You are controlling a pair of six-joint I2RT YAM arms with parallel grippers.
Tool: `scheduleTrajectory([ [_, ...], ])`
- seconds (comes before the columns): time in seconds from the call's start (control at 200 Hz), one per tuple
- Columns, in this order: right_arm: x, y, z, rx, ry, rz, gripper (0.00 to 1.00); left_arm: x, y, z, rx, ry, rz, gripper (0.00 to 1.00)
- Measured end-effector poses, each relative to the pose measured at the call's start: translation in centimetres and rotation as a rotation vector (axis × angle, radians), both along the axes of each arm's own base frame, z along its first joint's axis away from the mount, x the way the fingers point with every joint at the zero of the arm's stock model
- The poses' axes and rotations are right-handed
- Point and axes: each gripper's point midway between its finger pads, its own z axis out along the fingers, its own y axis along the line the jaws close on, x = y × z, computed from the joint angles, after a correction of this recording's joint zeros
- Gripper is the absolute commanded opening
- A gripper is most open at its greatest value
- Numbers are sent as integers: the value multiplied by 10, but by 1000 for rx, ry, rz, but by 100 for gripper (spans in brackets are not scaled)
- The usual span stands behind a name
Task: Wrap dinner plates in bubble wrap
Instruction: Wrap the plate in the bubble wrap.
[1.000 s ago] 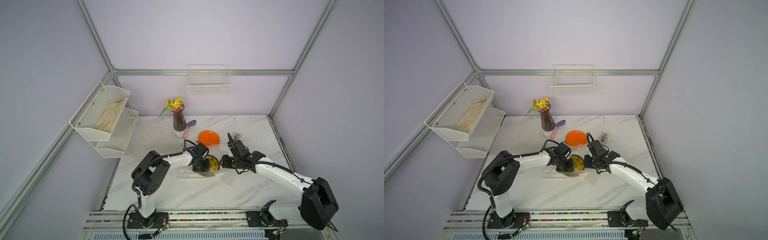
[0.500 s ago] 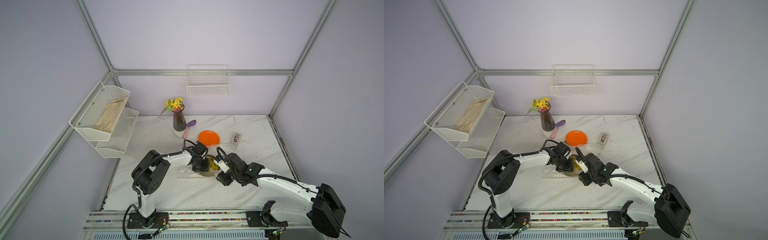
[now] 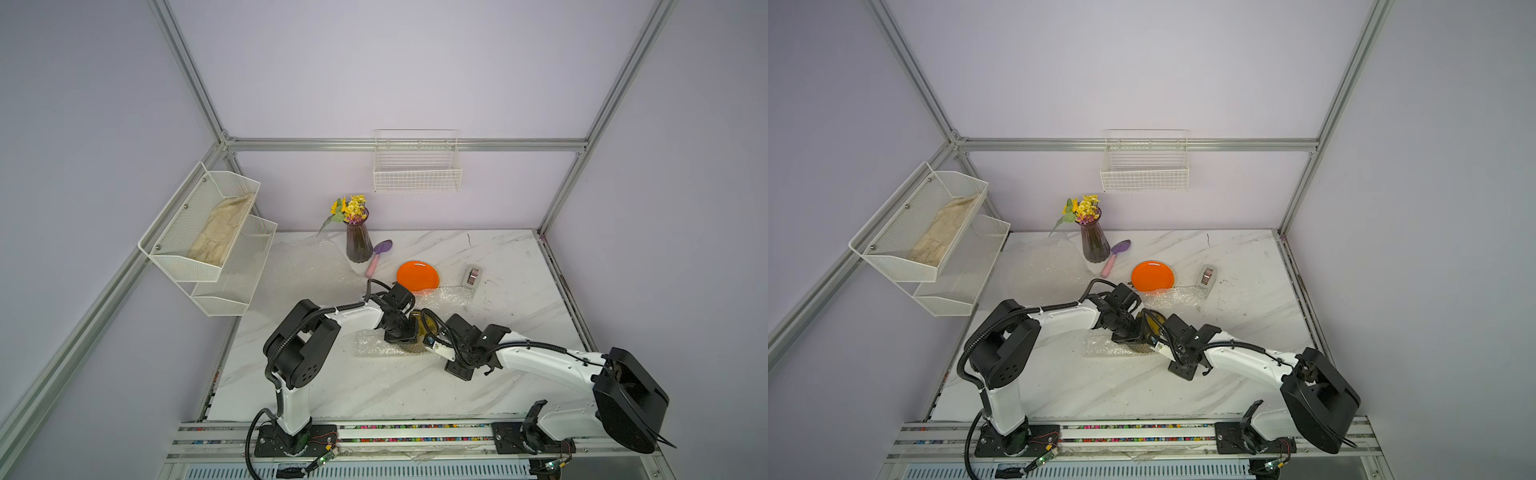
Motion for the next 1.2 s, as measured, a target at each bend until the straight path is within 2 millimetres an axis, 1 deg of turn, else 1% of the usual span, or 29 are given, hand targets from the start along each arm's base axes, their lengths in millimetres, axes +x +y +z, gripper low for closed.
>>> scheduleTrajectory([
  [0.115, -3, -4, -13, -41, 37, 2, 46, 0, 0, 0, 0, 0, 1, 10],
  [0.185, -3, -3, -13, -43, 40, 2, 40, 0, 0, 0, 0, 3, 0, 10],
  [0.225, -3, -3, -14, -45, 43, 2, 33, 0, 0, 0, 0, 3, 1, 10],
  [0.335, -2, -3, -15, -50, 46, -7, 9, 0, 0, 0, -2, 4, 0, 10],
  [0.385, 0, -4, -15, -53, 45, -9, 0, 0, 0, 0, -2, 4, 0, 10],
  [0.495, 4, -6, -11, -51, 48, -35, 0, 0, 0, 0, -2, 5, 0, 10],
  [0.585, 12, -3, 3, -19, 42, -61, 0, -1, 0, 0, -1, 4, -3, 10],
  [0.69, 34, 7, 30, 72, 19, -121, 0, -1, 1, -1, 3, 3, -7, 10],
  [0.74, 45, 7, 40, 105, 10, -155, 0, -1, 2, -1, 5, 3, -9, 10],
  [0.79, 56, 4, 48, 128, 2, -197, 0, -1, 2, -1, 7, 2, -9, 10],
  [0.865, 67, -3, 54, 150, 3, -253, 0, -1, 3, -2, 11, -2, -13, 10],
  [0.96, 81, -16, 57, 160, 4, -339, 0, -1, 3, -2, 13, -5, -19, 10],
  [1.03, 94, -25, 55, 158, 6, -406, 0, -1, 3, -2, 14, -7, -19, 10],
  [1.2, 124, -61, 36, 88, 6, -631, 0, -1, 3, -2, 15, -11, -25, 10],
])
